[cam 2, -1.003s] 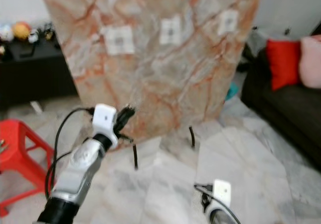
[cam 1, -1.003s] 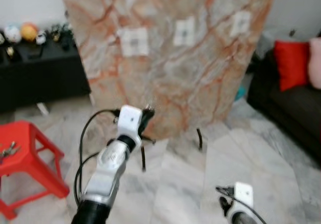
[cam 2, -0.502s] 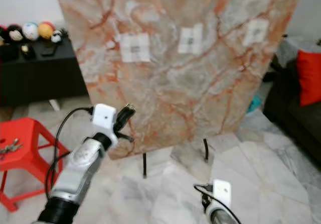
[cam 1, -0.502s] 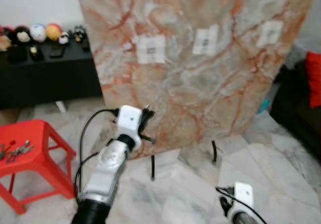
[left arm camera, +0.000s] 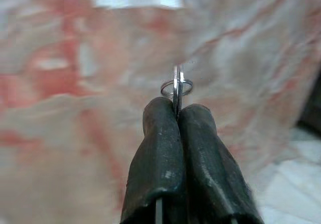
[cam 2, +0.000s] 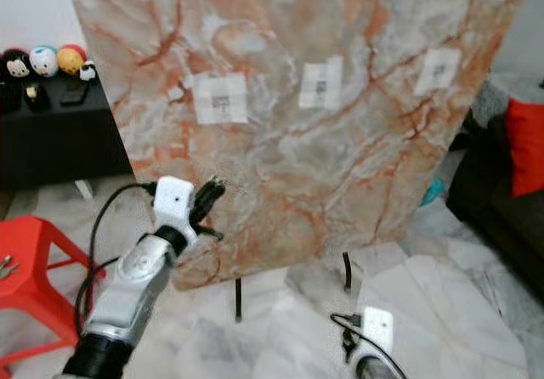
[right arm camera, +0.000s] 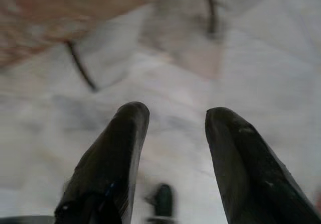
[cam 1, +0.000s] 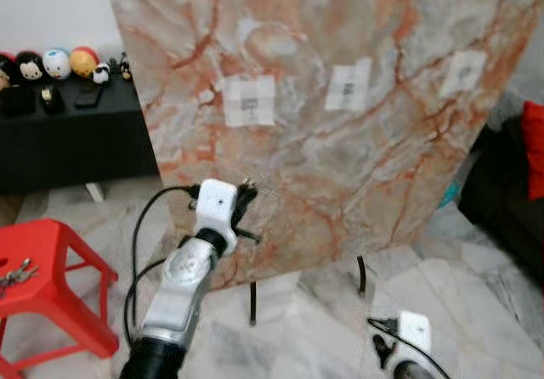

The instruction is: Hang keys on a hook

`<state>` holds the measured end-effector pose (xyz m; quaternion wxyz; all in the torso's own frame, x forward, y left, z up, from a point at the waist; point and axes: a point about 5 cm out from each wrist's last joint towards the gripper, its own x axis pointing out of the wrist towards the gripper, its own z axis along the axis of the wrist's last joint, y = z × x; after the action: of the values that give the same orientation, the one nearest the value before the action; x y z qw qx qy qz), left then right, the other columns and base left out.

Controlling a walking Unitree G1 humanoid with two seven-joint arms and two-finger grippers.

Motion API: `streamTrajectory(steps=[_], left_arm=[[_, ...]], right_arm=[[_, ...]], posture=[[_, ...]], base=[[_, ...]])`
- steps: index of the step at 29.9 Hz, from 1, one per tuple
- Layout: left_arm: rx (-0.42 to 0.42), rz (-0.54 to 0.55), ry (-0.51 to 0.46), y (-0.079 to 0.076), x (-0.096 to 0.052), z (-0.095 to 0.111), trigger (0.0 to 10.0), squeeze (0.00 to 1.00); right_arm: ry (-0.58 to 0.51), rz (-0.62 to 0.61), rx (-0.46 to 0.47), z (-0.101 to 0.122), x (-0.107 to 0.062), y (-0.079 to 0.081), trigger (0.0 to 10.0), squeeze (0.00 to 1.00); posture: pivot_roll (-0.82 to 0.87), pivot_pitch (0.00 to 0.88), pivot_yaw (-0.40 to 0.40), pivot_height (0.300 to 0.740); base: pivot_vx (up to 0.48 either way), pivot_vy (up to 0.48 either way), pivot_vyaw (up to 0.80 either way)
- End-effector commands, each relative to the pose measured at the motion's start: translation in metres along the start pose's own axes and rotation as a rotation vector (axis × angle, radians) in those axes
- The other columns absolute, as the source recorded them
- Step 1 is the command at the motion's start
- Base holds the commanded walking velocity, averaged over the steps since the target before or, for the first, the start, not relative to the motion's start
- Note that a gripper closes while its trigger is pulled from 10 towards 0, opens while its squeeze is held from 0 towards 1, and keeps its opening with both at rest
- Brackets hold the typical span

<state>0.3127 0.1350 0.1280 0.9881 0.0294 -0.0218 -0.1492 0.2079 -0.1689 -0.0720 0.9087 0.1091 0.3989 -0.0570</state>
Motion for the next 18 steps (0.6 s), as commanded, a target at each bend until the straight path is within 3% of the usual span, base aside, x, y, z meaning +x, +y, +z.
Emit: streamTrajectory(steps=[1, 11, 18], left_arm=[[-0.005, -0.043, -0.034, -0.0131, 0.0047, 0.0073, 10.0, 0.0], [-0.007, -0.069, -0.033, -0.0157, 0.0037, 0.007, 10.0, 0.0], [-0.013, -0.09, -0.044, -0.0183, 0.0027, 0.0085, 10.0, 0.0]], right_arm=[[0.009, -0.044, 0.0, -0.0011, -0.0022, -0.0164, 10.0, 0.0], [0.005, -0.046, 0.0, 0.0002, -0.0016, -0.0145, 10.0, 0.0], [0.003, -0.043, 0.0, 0.0002, -0.0016, -0.0141, 10.0, 0.0]], posture=[[0.08, 0.0, -0.079, 0.74], [0.08, 0.0, -0.078, 0.74], [0.08, 0.0, -0.077, 0.74]], base=[[0.292, 0.0, 0.0], [0.284, 0.0, 0.0], [0.0, 0.0, 0.0]])
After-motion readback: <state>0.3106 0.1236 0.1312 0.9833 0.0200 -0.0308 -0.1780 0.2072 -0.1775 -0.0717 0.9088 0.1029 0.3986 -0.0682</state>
